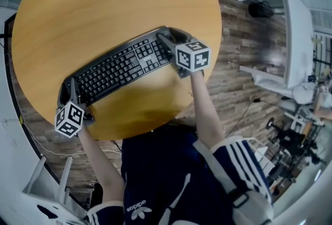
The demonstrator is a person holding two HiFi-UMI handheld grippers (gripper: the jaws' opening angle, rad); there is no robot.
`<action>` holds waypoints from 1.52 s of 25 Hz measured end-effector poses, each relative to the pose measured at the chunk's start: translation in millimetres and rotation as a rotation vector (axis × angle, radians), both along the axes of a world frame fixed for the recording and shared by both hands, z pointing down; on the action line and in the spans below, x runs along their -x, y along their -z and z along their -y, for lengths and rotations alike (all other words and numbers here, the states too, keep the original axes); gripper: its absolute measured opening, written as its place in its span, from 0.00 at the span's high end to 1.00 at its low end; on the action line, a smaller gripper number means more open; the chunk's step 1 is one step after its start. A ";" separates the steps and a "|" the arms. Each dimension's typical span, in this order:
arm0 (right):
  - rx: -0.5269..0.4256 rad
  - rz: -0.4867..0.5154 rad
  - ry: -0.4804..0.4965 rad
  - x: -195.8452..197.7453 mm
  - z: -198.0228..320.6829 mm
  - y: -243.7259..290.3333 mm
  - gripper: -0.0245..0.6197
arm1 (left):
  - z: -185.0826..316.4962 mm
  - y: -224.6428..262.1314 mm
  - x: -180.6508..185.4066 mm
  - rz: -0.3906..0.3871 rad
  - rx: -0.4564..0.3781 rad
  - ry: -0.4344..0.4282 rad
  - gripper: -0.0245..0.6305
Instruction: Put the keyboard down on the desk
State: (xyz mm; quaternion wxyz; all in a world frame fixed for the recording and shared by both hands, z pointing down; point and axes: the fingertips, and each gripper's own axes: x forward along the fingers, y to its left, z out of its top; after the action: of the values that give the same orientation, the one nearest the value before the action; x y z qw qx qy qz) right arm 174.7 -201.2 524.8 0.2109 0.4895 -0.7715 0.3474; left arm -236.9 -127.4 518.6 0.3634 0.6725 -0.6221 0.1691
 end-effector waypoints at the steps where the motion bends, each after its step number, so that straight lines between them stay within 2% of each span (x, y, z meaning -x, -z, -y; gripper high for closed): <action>1: -0.004 -0.007 0.000 0.0 -0.2 0.0 0.68 | -0.1 -0.1 0.1 0.000 0.001 -0.002 0.66; 12: 0.000 -0.051 0.003 -0.4 0.5 -0.1 0.68 | -0.1 -1.4 0.6 -0.002 0.022 -0.008 0.66; 21: 0.003 -0.079 -0.015 -3.7 1.5 1.1 0.68 | -0.1 -2.0 0.1 -0.040 0.017 -0.026 0.66; 25: -0.055 -0.148 -0.005 -6.7 1.8 14.1 0.69 | -1.1 5.4 6.4 0.026 0.003 -0.067 0.67; 29: -0.115 -0.152 0.002 -1.6 -1.0 35.4 0.75 | 1.0 26.8 8.4 0.070 -0.048 -0.098 0.69; 33: -0.172 -0.158 0.009 7.5 -4.6 57.8 0.84 | 8.5 59.0 0.4 0.111 -0.137 -0.117 0.85; 38: -0.260 -0.135 -0.011 18.4 -12.5 96.5 0.94 | 16.6 106.6 -22.8 0.126 -0.261 -0.166 0.94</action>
State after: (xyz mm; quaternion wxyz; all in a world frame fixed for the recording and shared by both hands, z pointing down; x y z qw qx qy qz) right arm 156.3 -188.8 428.3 0.1953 0.5391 -0.7914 0.2119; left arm -214.1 -144.1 412.0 0.2183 0.7511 -0.6027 0.1581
